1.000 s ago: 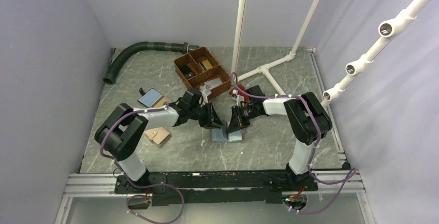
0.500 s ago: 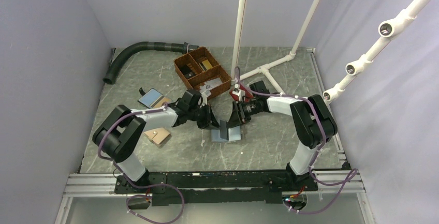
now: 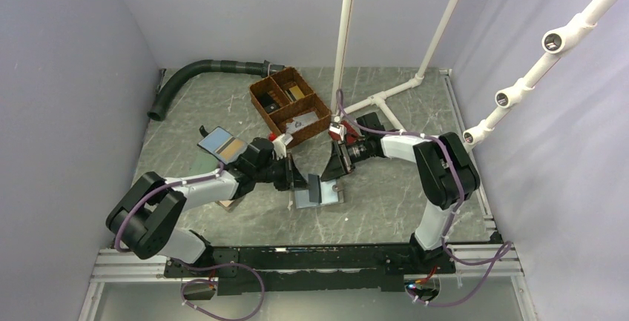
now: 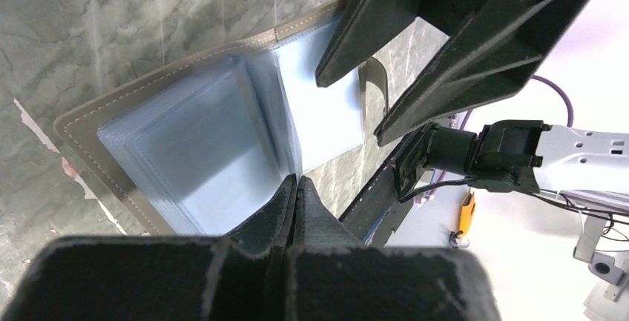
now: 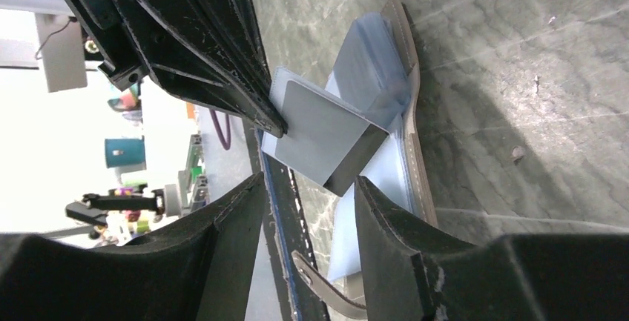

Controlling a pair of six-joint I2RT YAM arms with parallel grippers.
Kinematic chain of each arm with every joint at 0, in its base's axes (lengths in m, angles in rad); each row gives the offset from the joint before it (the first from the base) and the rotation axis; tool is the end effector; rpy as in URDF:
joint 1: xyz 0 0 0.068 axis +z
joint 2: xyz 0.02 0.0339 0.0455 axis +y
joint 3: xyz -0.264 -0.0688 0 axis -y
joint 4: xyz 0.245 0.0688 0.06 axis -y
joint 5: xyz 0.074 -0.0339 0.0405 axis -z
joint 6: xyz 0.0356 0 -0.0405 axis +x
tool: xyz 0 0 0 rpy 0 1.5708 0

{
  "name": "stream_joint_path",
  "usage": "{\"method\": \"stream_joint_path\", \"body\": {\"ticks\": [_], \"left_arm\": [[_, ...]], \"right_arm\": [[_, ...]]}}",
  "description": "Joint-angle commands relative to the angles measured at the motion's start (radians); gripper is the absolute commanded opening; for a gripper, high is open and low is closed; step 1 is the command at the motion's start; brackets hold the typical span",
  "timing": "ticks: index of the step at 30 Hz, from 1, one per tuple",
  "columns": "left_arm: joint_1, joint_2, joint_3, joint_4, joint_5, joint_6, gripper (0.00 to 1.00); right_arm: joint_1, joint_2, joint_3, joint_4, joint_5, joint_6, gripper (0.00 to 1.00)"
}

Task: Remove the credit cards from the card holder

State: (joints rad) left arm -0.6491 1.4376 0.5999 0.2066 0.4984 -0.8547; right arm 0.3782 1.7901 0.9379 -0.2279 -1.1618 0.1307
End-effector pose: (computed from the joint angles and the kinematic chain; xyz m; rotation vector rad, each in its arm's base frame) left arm 0.2115 -0.1819 0.1711 0.0636 2.4744 -1.3077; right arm 0.2904 0.1505 0.1485 -0.7023 2.3825 1.7116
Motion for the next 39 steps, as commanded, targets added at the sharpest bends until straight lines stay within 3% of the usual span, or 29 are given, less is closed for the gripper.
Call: {"method": "stream_joint_path", "body": {"ticks": [1,5,13,24,27,33,39], "left_arm": [[0.010,-0.033,-0.033,0.179,0.002,-0.050,0.00],[0.018,-0.017,-0.059,0.234,0.002,-0.097,0.00],[0.030,-0.015,-0.020,0.069,-0.036,-0.085,0.00],[0.043,0.097,0.014,0.069,0.019,-0.129,0.01],[0.043,0.101,0.019,0.069,0.027,-0.131,0.05],[0.051,0.088,0.021,0.062,0.034,-0.138,0.30],[0.066,0.093,0.016,0.123,0.076,-0.178,0.38]], "right_arm": [[0.013,0.048,0.001,0.071,-0.080,0.042,0.51],[0.036,0.061,-0.001,0.082,-0.103,0.049,0.51],[0.047,0.078,0.009,0.062,-0.101,0.012,0.51],[0.049,0.137,0.013,0.063,-0.050,0.027,0.51],[0.053,0.145,0.021,0.046,0.009,0.036,0.48],[0.053,0.140,0.022,0.021,0.075,0.026,0.44],[0.053,0.155,0.033,-0.003,0.101,0.013,0.42]]}}
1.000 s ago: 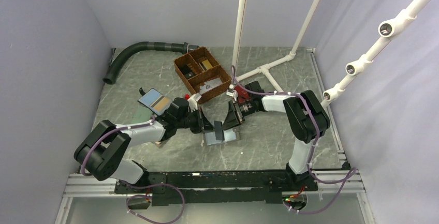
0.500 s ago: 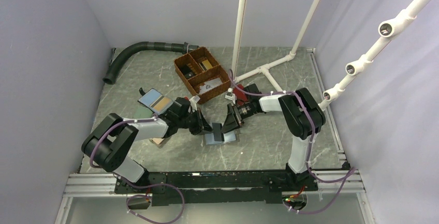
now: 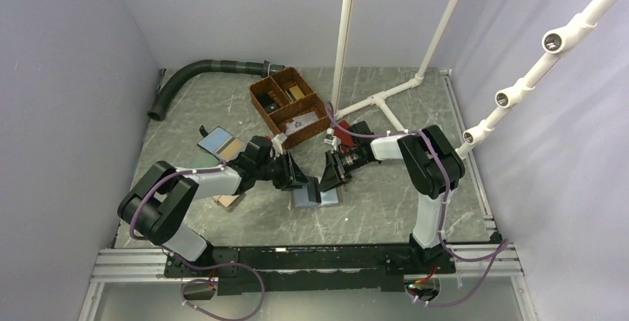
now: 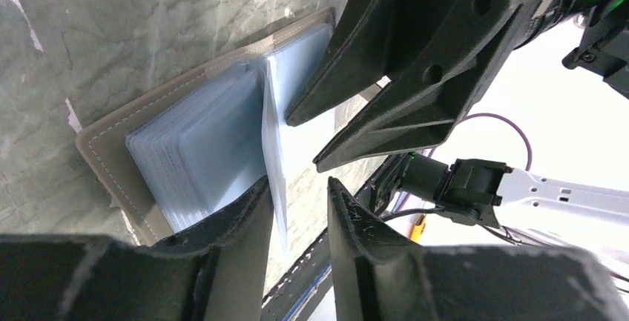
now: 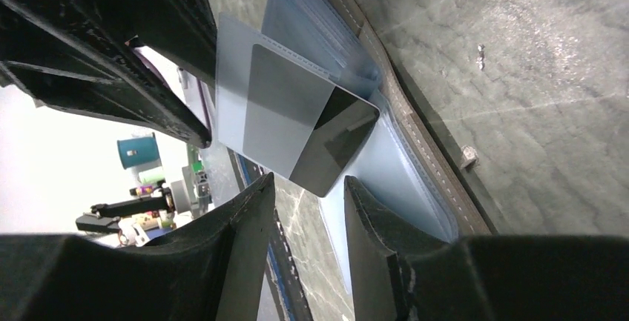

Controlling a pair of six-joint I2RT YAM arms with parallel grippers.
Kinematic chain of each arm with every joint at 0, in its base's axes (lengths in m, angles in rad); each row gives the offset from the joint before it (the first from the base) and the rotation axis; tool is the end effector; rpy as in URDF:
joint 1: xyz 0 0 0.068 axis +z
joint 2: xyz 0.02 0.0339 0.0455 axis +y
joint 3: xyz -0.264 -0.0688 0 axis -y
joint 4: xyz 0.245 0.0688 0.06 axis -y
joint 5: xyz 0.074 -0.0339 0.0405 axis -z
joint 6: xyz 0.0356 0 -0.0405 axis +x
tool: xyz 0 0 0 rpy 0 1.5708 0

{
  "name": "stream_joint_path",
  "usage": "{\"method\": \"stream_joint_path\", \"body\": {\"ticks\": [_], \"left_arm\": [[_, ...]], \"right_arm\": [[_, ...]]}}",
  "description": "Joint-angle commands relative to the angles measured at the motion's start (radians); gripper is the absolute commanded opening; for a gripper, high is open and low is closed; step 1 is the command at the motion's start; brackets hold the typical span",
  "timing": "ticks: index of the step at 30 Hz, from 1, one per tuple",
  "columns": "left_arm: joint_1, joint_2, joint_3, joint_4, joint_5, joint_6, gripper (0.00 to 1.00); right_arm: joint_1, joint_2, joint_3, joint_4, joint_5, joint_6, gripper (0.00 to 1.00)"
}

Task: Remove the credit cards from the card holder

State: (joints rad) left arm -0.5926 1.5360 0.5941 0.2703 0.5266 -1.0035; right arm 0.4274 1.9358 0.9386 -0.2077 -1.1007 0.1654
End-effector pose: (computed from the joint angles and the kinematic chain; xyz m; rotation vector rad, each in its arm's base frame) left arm 0.2268 -0.1743 0.1493 -0.1942 2.5476 -1.3522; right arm 0.2870 0.1656 0.1027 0.6395 -2.5683 -1.6854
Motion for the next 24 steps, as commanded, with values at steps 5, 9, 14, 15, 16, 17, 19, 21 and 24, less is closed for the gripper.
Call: {"method": "stream_joint_path", "body": {"ticks": [5,9,14,15,16,17,19,21,24], "left_arm": [[0.010,-0.014,0.032,0.067,0.066,-0.050,0.41],[0.010,0.004,0.057,-0.001,0.082,-0.068,0.41],[0.010,0.025,0.086,-0.049,0.081,-0.071,0.40],[0.010,0.022,0.096,-0.071,0.077,-0.063,0.39],[0.010,0.018,0.107,-0.096,0.071,-0.051,0.39],[0.010,0.013,0.117,-0.121,0.061,-0.040,0.39],[0.010,0.001,0.133,-0.184,0.045,-0.019,0.39],[0.010,-0.005,0.142,-0.200,0.045,-0.011,0.40],[0.010,-0.002,0.149,-0.203,0.054,-0.005,0.41]], "right_arm": [[0.001,0.004,0.028,-0.025,0.039,-0.024,0.41],[-0.001,0.003,0.029,-0.027,0.050,-0.024,0.36],[-0.001,0.009,0.032,-0.034,0.055,-0.028,0.35],[-0.001,0.009,0.032,-0.036,0.058,-0.029,0.35],[-0.001,0.009,0.032,-0.035,0.059,-0.029,0.35],[-0.001,0.010,0.031,-0.035,0.061,-0.029,0.34],[-0.001,0.014,0.034,-0.037,0.063,-0.029,0.33],[-0.001,0.020,0.038,-0.043,0.067,-0.031,0.32],[-0.001,0.022,0.040,-0.043,0.067,-0.029,0.30]]}}
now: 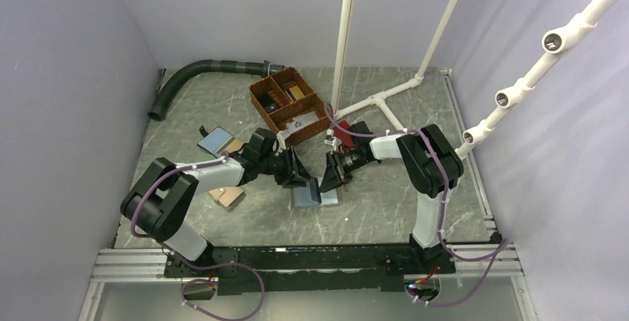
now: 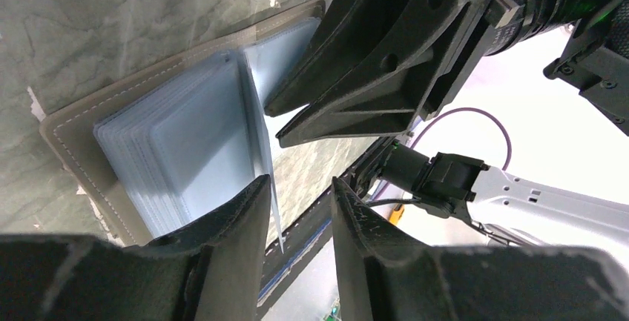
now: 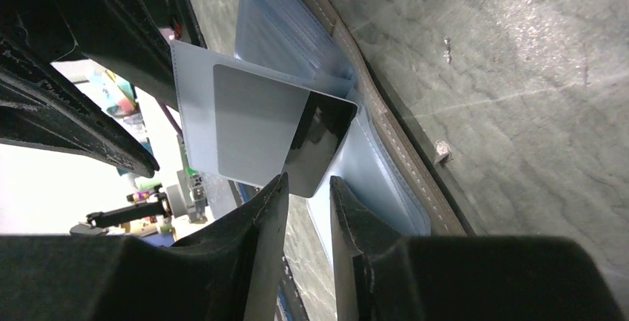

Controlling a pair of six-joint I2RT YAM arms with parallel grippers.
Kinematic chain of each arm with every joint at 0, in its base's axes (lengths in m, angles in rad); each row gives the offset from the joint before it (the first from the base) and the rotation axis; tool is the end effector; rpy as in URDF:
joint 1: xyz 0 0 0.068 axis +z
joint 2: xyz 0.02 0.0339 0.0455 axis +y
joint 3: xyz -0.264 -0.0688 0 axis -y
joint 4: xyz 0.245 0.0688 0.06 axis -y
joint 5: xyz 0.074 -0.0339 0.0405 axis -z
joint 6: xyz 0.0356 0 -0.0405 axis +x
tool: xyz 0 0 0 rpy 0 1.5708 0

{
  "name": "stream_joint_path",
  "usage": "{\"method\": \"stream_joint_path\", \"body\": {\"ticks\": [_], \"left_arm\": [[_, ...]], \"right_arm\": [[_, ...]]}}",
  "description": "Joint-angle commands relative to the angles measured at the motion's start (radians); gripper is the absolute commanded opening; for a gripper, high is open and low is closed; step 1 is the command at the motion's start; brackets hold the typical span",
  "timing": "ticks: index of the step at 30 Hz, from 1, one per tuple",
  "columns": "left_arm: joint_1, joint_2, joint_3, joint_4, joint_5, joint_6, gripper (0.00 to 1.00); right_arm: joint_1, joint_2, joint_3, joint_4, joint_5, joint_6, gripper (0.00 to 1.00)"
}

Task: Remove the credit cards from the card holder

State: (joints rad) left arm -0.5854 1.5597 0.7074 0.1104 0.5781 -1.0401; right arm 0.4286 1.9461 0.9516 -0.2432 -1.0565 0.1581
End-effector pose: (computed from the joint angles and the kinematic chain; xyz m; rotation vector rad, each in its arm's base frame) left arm 0.2393 -0.1820 0.1624 -0.2576 2.6405 -1.3782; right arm 0.2877 0.1655 0.0999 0.6183 -2.6049 -1.6180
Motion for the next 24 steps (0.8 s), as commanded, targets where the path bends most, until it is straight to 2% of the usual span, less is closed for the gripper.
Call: {"method": "stream_joint_path", "body": {"ticks": [1,7,11,20,24], "left_arm": [[0.002,-0.026,0.040,-0.048,0.003,0.037,0.41],[0.001,-0.027,0.049,-0.043,0.001,0.041,0.42],[0.001,-0.010,0.046,0.046,0.032,0.000,0.38],[-0.008,0.018,0.106,-0.107,-0.015,0.057,0.36],[-0.024,0.053,0.127,-0.089,0.007,0.060,0.35]], "right_arm": [[-0.002,0.012,0.027,-0.007,0.023,-0.022,0.29],[0.001,0.024,0.034,-0.007,0.017,-0.017,0.22],[0.001,0.029,0.038,-0.011,0.016,-0.017,0.19],[0.001,0.024,0.035,-0.009,0.011,-0.013,0.18],[0.001,0.023,0.032,-0.007,0.012,-0.012,0.18]]}}
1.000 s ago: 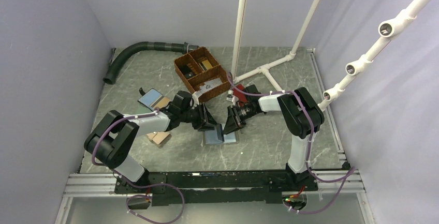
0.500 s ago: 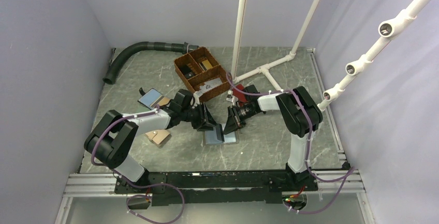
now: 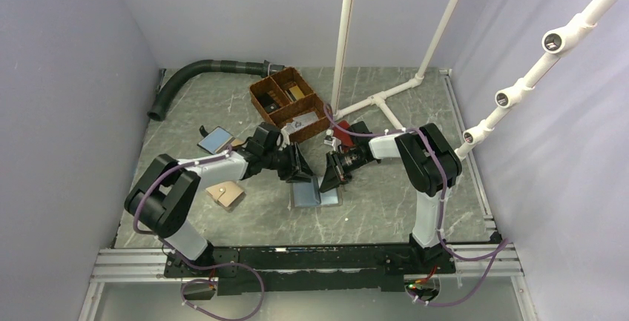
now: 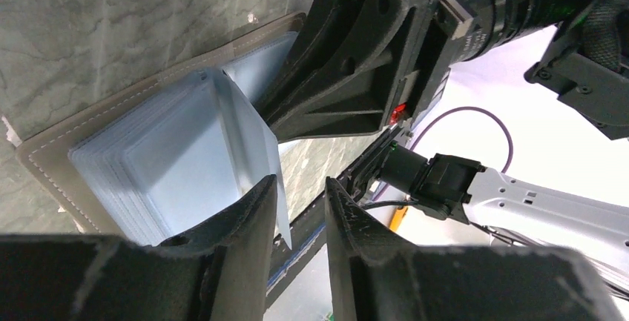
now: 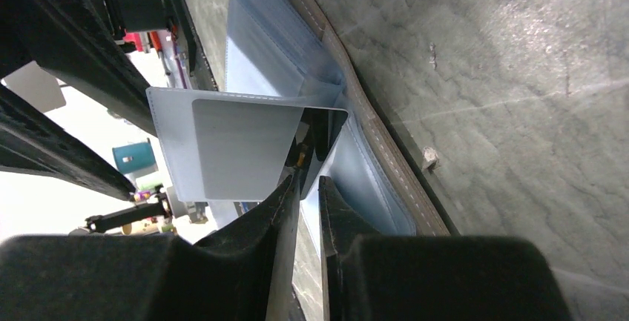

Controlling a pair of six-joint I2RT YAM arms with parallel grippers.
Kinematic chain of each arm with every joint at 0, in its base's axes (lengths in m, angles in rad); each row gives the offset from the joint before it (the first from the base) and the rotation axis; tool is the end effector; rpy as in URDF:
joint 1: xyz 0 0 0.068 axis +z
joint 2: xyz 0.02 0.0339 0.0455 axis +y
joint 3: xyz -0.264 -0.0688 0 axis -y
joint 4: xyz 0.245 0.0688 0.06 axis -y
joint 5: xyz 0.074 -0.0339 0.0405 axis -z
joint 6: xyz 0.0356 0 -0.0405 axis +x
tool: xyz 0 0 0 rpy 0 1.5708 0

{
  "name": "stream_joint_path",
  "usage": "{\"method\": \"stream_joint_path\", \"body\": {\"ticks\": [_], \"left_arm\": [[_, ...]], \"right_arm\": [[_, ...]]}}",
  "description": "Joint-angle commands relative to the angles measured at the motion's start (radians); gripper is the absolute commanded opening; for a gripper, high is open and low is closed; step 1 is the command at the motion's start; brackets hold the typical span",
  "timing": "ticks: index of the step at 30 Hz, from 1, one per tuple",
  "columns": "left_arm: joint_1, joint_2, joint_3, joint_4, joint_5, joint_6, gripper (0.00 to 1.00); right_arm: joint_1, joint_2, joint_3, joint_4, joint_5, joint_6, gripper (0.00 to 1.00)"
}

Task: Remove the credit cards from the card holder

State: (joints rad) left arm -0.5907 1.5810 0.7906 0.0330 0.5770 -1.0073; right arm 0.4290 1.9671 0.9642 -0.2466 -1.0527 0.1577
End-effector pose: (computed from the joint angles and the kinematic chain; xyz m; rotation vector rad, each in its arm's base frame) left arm 0.2493 -0.1905 0.1743 -0.2156 2.6506 -1.3602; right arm 0.2901 0.1667 0.0958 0.6085 -2.6044 -1.6058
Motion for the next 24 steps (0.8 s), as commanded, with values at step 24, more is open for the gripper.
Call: {"method": "stream_joint_path", "body": {"ticks": [24], "left_arm": [[-0.061,0.085,0.104,-0.174,-0.091,0.043,0.23]], "right_arm": [[0.002,-0.003,0.019,0.000,-0.001,-0.009,0.18]]}}
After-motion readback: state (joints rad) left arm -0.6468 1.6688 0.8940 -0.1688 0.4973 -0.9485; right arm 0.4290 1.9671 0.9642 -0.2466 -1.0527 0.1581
